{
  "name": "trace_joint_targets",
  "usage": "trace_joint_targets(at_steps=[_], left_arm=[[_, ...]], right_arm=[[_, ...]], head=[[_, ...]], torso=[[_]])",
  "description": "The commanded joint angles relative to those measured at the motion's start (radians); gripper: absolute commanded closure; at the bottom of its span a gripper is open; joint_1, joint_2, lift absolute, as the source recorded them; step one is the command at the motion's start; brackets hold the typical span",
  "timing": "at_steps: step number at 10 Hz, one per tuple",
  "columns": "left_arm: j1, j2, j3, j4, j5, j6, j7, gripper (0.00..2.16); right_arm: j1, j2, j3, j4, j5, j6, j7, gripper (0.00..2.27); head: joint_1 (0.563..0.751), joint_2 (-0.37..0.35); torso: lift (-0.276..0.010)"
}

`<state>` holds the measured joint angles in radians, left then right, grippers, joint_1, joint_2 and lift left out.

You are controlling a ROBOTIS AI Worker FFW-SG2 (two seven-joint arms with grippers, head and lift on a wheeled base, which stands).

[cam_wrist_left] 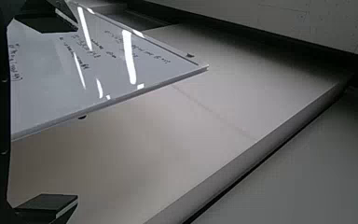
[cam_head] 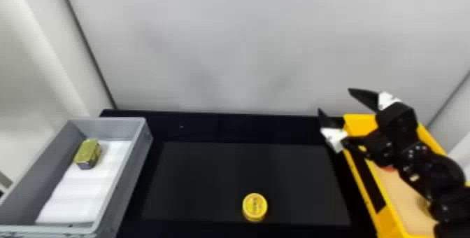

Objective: Pick up the round yellow can and place it in the yellow rectangular box

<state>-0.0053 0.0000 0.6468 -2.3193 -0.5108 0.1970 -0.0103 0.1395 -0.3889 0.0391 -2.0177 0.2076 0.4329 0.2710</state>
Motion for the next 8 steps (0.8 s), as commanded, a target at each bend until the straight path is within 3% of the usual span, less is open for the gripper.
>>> trace_joint_targets(at_steps=[1,8], left_arm=[[0.001,-0.003,-0.001,0.0,0.0,-0.001,0.0,0.0],[-0.004,-0.003,-0.001,0.008,-0.006,-0.002,-0.011,0.0]], right_arm=[[0.019,-0.007,0.039,0.031,-0.008,0.008,0.033,0.24],[0.008,-0.079,0.223,0.074,-0.083,0.046,0.1,0.24]], head=[[0.686,0.014],[0.686,0.014]], torso=[[-0.056],[-0.056]])
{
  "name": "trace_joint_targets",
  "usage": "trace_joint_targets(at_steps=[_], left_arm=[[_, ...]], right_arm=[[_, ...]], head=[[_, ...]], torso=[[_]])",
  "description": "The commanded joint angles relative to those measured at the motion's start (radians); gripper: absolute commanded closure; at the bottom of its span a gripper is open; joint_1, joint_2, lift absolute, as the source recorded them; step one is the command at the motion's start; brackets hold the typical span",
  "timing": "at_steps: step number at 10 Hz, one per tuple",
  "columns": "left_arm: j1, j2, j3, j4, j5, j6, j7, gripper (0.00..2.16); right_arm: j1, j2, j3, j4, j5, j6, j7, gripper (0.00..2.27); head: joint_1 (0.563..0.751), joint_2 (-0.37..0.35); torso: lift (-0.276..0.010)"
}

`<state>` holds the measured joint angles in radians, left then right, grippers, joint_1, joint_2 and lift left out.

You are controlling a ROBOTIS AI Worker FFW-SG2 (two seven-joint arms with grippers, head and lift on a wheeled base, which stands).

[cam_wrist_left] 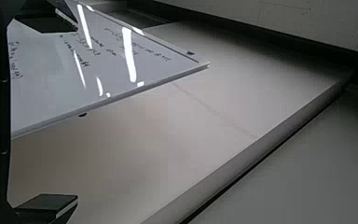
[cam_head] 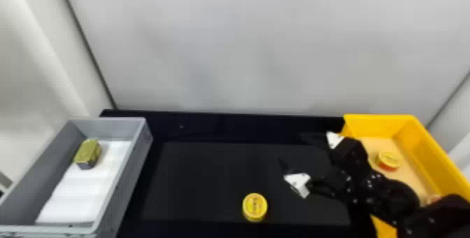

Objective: Pick up the round yellow can and place it in the yellow rectangular box

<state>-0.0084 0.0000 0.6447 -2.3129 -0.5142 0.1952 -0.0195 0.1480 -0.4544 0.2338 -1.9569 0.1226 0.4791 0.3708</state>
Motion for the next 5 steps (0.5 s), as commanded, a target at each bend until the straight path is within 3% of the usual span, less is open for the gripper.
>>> trace_joint_targets(at_steps=[1,5], left_arm=[[-0.002,-0.003,0.006,0.001,-0.003,0.001,-0.008,0.0],[-0.004,-0.003,0.001,0.017,-0.004,0.001,-0.019,0.0]], right_arm=[[-0.002,-0.027,0.05,0.03,0.042,-0.036,0.005,0.25],[-0.053,-0.049,0.13,0.144,0.086,-0.128,0.037,0.26]], head=[[0.686,0.014],[0.686,0.014]], torso=[[-0.056],[-0.056]])
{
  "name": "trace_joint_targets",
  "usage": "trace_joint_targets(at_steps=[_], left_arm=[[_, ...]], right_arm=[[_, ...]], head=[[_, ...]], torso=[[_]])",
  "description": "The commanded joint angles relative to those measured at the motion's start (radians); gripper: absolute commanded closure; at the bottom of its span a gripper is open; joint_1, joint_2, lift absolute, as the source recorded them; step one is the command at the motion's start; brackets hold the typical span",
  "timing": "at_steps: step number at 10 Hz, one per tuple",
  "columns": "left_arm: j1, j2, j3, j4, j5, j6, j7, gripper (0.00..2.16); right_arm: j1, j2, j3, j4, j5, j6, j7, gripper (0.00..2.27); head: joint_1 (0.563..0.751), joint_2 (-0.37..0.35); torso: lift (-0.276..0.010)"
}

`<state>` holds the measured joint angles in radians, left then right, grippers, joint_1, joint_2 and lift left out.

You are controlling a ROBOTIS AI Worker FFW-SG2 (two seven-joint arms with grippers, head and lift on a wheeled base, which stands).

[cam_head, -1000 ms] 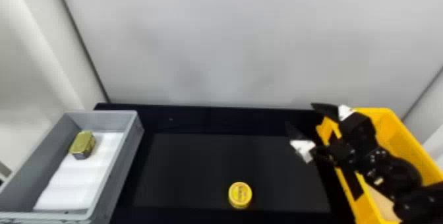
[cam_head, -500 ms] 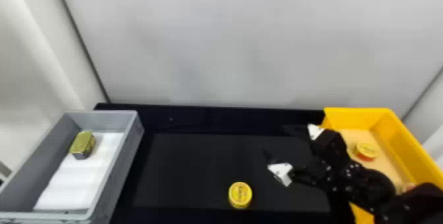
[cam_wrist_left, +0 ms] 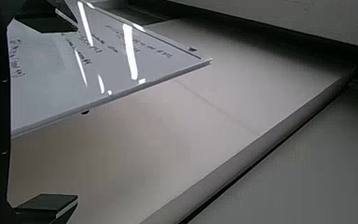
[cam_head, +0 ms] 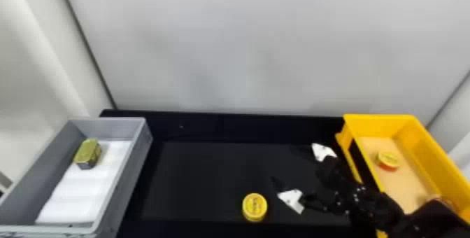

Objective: Pick up the round yellow can and place it in the yellow rectangular box

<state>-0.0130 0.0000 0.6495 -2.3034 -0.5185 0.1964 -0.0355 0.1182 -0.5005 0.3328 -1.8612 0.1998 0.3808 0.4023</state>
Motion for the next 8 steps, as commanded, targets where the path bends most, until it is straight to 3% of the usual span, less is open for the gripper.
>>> trace_joint_targets(at_steps=[1,5,8], left_arm=[[0.001,-0.003,-0.008,0.012,-0.001,0.0,-0.003,0.0],[0.004,-0.003,-0.022,0.036,0.008,0.0,-0.003,0.0],[0.027,-0.003,-0.14,0.118,0.034,0.02,0.002,0.0]], right_arm=[[-0.038,0.003,0.051,0.086,-0.009,-0.048,0.017,0.27],[-0.055,0.079,0.068,0.125,-0.137,0.009,0.038,0.26],[-0.094,0.063,0.082,0.111,-0.102,0.04,0.06,0.26]], head=[[0.686,0.014],[0.686,0.014],[0.686,0.014]], torso=[[-0.056],[-0.056],[-0.056]])
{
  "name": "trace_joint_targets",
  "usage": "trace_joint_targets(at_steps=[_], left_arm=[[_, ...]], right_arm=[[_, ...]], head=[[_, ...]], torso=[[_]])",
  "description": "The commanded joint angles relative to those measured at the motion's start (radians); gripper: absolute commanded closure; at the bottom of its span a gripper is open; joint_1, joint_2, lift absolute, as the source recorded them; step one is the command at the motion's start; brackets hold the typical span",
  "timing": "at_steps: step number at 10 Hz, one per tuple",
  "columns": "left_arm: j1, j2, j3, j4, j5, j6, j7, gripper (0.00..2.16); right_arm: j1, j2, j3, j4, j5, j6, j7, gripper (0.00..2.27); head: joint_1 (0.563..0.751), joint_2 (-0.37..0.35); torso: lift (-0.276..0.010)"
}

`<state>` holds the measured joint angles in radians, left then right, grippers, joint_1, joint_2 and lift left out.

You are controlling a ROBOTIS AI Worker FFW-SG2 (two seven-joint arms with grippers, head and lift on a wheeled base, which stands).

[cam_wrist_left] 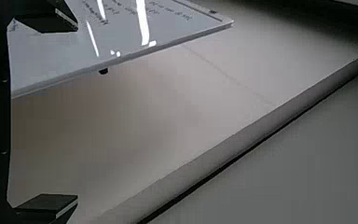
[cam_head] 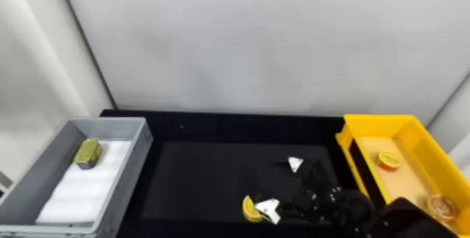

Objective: Pick up the round yellow can and place it in the yellow rectangular box

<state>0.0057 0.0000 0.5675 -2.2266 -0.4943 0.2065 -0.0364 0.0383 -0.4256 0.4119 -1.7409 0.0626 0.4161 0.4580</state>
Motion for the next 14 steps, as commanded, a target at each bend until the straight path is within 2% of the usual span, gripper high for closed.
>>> trace_joint_targets(at_steps=[1,2,4,7,14], left_arm=[[0.008,-0.003,-0.067,0.058,0.022,0.016,0.001,0.0],[0.013,-0.003,-0.056,0.076,0.045,0.021,0.001,0.0],[0.03,-0.003,-0.023,0.078,0.057,0.042,-0.002,0.0],[0.019,-0.003,0.006,0.05,0.054,0.048,-0.004,0.0],[-0.006,-0.003,-0.006,0.05,0.048,0.044,-0.013,0.0]], right_arm=[[-0.025,-0.028,0.007,-0.012,0.083,-0.013,0.019,0.26],[-0.032,-0.05,0.013,-0.019,0.115,-0.013,0.019,0.26],[-0.017,-0.055,0.002,-0.034,0.115,0.017,0.027,0.26],[0.002,-0.027,0.019,-0.037,0.06,0.052,0.038,0.26],[-0.018,-0.058,0.065,0.049,0.1,0.087,0.05,0.27]], head=[[0.686,0.014],[0.686,0.014],[0.686,0.014],[0.686,0.014],[0.686,0.014]], torso=[[-0.056],[-0.056],[-0.056],[-0.056],[-0.056]])
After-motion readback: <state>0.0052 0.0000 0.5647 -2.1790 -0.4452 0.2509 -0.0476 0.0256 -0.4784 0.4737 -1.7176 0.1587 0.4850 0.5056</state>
